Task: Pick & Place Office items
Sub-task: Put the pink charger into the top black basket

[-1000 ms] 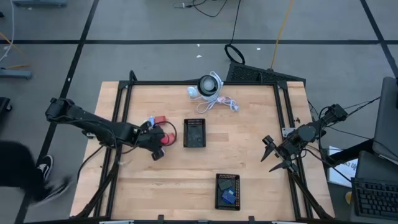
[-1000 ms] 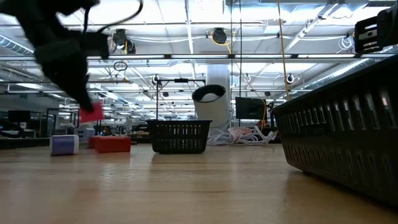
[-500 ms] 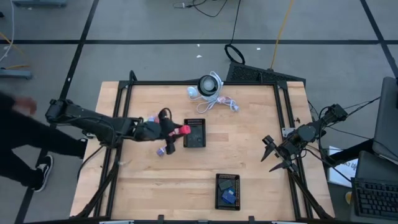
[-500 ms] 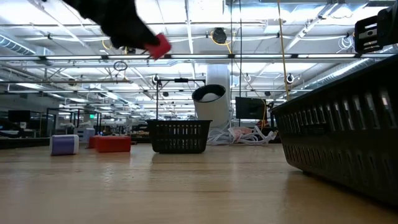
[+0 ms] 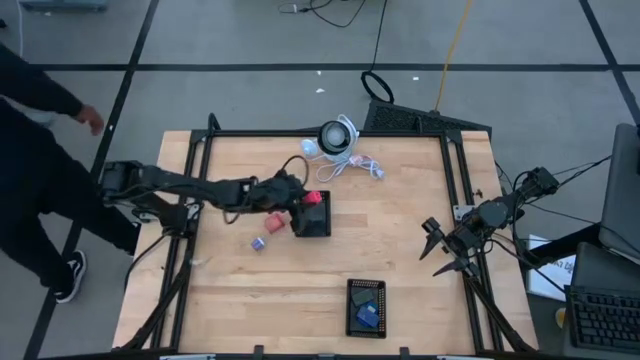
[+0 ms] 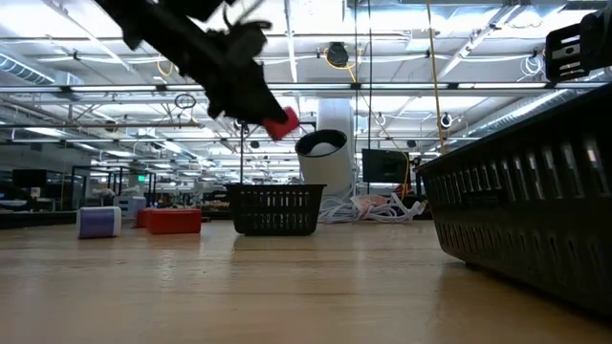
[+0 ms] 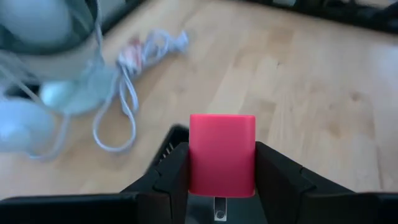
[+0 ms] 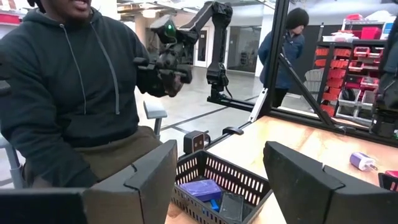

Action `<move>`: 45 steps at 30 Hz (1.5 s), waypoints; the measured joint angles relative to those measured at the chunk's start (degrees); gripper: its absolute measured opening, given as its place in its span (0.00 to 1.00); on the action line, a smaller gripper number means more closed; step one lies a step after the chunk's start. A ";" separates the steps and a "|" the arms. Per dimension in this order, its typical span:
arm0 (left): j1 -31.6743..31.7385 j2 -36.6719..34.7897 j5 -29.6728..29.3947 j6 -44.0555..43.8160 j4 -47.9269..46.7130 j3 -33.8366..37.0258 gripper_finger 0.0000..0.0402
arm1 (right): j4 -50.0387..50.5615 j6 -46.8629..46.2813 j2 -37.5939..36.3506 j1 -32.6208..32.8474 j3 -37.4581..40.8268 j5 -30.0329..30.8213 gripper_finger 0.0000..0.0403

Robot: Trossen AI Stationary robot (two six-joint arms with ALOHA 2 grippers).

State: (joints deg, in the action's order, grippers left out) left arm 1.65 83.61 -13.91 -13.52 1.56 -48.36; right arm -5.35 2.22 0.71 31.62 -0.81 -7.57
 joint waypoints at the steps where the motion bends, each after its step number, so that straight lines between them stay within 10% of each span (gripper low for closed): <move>1: 0.66 1.20 1.28 -0.53 -0.09 -0.59 0.36 | -0.01 0.00 0.00 -0.01 0.00 0.01 0.56; 36: 3.69 15.34 2.82 -6.71 0.47 -1.79 0.36 | -0.01 0.00 0.00 0.00 -0.01 0.00 0.57; 45: 3.69 17.42 2.84 -7.69 2.32 -1.75 0.59 | -0.02 0.00 -0.02 -0.02 0.00 0.00 0.56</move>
State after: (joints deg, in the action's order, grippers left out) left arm 5.34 101.04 -11.07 -21.21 3.87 -50.11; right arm -5.37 2.22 0.69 31.59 -0.80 -7.57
